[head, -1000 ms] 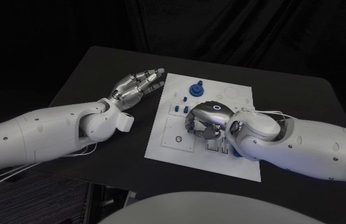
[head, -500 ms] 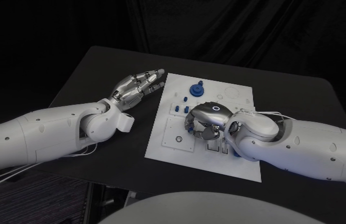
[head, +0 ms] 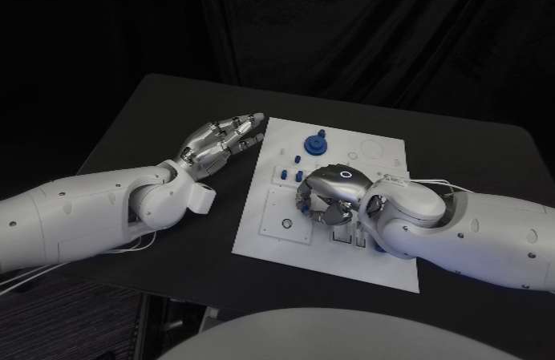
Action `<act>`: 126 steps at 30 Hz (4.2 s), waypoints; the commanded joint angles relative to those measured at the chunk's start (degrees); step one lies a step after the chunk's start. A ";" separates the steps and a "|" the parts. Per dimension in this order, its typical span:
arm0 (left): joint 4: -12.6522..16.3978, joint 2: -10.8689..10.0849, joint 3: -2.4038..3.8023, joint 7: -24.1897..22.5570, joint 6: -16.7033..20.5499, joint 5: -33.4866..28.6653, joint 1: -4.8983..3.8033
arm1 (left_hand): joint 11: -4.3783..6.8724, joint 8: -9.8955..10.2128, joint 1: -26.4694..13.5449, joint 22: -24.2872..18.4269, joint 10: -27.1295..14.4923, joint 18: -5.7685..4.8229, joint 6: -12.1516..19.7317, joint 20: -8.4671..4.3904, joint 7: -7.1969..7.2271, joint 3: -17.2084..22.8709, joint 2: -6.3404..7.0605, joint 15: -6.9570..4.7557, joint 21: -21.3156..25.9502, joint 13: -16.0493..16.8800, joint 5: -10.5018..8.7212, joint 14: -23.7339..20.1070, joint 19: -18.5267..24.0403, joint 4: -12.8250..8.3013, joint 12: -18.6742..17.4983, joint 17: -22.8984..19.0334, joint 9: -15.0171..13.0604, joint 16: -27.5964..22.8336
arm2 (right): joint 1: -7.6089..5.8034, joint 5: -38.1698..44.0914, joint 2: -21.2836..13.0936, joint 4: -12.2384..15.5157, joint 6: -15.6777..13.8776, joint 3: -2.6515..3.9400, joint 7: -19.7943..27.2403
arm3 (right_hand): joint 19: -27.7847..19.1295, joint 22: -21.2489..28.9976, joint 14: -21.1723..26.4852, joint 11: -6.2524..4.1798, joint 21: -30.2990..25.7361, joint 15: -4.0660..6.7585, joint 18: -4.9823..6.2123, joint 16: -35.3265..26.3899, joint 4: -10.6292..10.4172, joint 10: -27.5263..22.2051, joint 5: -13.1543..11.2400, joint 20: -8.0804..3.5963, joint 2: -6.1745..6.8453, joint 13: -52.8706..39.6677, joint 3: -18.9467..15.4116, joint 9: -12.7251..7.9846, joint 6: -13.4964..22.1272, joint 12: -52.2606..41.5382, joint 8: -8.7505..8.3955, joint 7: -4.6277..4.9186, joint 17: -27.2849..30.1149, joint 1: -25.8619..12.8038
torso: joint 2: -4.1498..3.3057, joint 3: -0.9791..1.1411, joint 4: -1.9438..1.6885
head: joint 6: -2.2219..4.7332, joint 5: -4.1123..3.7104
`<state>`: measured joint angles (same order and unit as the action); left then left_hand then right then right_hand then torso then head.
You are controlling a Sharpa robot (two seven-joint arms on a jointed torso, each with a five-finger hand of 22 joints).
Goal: Assemble the parts on the task board
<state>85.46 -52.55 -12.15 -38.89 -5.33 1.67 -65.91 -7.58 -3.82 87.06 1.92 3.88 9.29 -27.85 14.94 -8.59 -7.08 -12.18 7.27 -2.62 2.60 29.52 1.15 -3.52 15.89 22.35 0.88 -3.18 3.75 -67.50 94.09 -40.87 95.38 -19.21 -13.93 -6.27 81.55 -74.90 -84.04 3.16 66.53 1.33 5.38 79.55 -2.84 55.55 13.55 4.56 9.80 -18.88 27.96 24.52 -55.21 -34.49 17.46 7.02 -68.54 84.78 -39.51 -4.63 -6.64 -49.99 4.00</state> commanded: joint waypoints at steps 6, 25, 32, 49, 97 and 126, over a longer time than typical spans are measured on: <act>-0.06 0.10 0.06 -4.22 -0.91 -0.16 0.19 | -0.42 -0.24 0.18 0.05 0.04 1.03 -0.04 0.60 -0.18 0.40 -0.47 0.46 -0.34 -0.01 -0.15 -0.05 -0.01 0.04 0.24 0.10 -0.09 0.44 | 0.20 -0.22 -0.13 -0.18 5.29 0.01 -3.51 | -4.87 -5.87 3.39 3.49 -9.34 -3.34 1.09 -3.26 -3.17 -12.01 -3.27 2.67 2.01 1.26 -4.57 -4.87 13.30 4.45 -8.14 1.06 5.48 -2.94 | 0.01 0.03 -0.01 | -0.01 0.04; -0.01 -0.56 0.06 -4.25 -0.76 -0.16 0.64 | -0.54 -0.38 0.22 0.06 0.06 1.04 -0.61 0.63 -0.27 0.57 -0.47 0.53 -0.35 0.01 -0.08 -0.04 -0.02 0.03 0.34 0.10 -0.18 0.46 | -1.14 -0.23 -4.89 3.23 -1.09 0.52 -1.50 | -6.26 -5.55 5.58 5.17 -12.86 -4.35 1.71 -2.70 -13.75 -26.05 -5.36 4.25 2.29 2.56 -16.74 -10.15 13.31 0.09 -7.45 -0.34 6.92 4.57 | 0.03 0.06 0.04 | -0.01 -0.56; 0.45 -0.82 0.06 -5.26 0.24 -0.16 0.70 | 0.24 0.13 0.19 -0.24 0.10 1.02 2.33 -1.52 0.44 1.49 0.19 -0.15 0.10 -0.05 0.26 -0.19 0.71 0.11 0.14 0.04 0.23 0.38 | -5.99 -0.23 -9.91 6.19 -1.83 0.63 -2.64 | -2.57 -5.71 2.19 3.48 -10.23 -3.10 1.30 -2.95 -13.17 -15.04 -2.84 2.99 1.03 6.44 -15.55 -11.07 5.96 1.22 -7.74 -2.00 6.55 2.45 | 0.16 0.09 0.20 | -0.01 -1.35; 0.12 -1.02 0.06 -7.66 4.03 -0.16 0.84 | 5.99 2.96 -7.43 -1.47 -3.77 -4.10 22.17 -10.81 14.47 -3.71 0.26 -4.35 1.94 -1.30 -1.20 -1.15 2.92 0.77 -12.78 -0.88 2.29 -3.75 | -8.69 -3.19 -17.81 5.83 -1.07 -0.28 -4.26 | -0.73 -6.17 0.56 3.09 -8.30 -2.61 0.73 -3.21 -13.59 -9.39 -5.43 2.50 0.46 11.07 -15.28 -12.75 2.89 7.70 -10.47 1.13 5.45 -0.71 | -0.06 -0.09 -0.26 | -0.01 -3.39; 0.51 -1.86 0.06 -8.96 4.19 -0.16 1.36 | 2.23 2.38 -3.22 -1.31 -2.88 -3.09 19.66 -8.13 10.72 -2.48 -0.19 -2.50 1.59 -1.02 2.75 -1.10 2.66 -0.74 -11.53 -0.78 1.88 -3.46 | -2.91 -3.70 -13.69 0.47 -1.12 -0.33 -2.47 | -0.31 -7.00 0.48 2.04 -8.60 -1.68 0.62 -3.86 -11.28 0.50 -0.31 1.62 0.66 13.84 -10.07 -14.03 -3.27 12.48 -10.48 1.35 5.07 3.94 | 0.01 0.04 0.03 | -0.01 -4.56; 0.39 -1.84 0.06 -7.32 2.42 -0.16 1.48 | 1.49 2.30 -2.75 -1.20 -2.97 -3.46 19.10 -7.24 9.47 -1.54 -0.40 -1.38 1.39 -1.02 2.84 -1.03 2.46 -1.09 -11.37 -0.68 1.80 -3.18 | -7.38 -3.32 -16.58 8.98 -6.36 0.05 -2.54 | -0.83 -6.93 1.05 -0.18 -9.67 0.17 0.78 -5.54 -7.19 10.07 -5.07 -0.13 -0.33 13.75 -3.49 -10.04 -8.32 15.48 -8.48 -0.29 6.69 6.90 | -0.02 0.06 0.02 | -0.01 -4.01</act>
<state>85.79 -54.54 -12.14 -38.91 -1.81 1.60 -64.49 -5.58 -1.21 83.57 0.63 0.84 6.19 -8.82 7.18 1.22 -8.89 -12.57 5.55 -0.84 1.51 32.18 0.02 -1.08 14.85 10.81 0.15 -1.29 0.20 -74.59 90.27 -57.35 103.50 -23.94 -13.89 -8.81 80.78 -74.91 -83.07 5.22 57.02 0.98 6.28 74.32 -10.04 63.02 8.73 4.90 9.18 -4.52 24.13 14.38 -63.17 -19.12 8.87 6.68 -61.90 91.56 -39.52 -4.58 -6.60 -49.99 0.05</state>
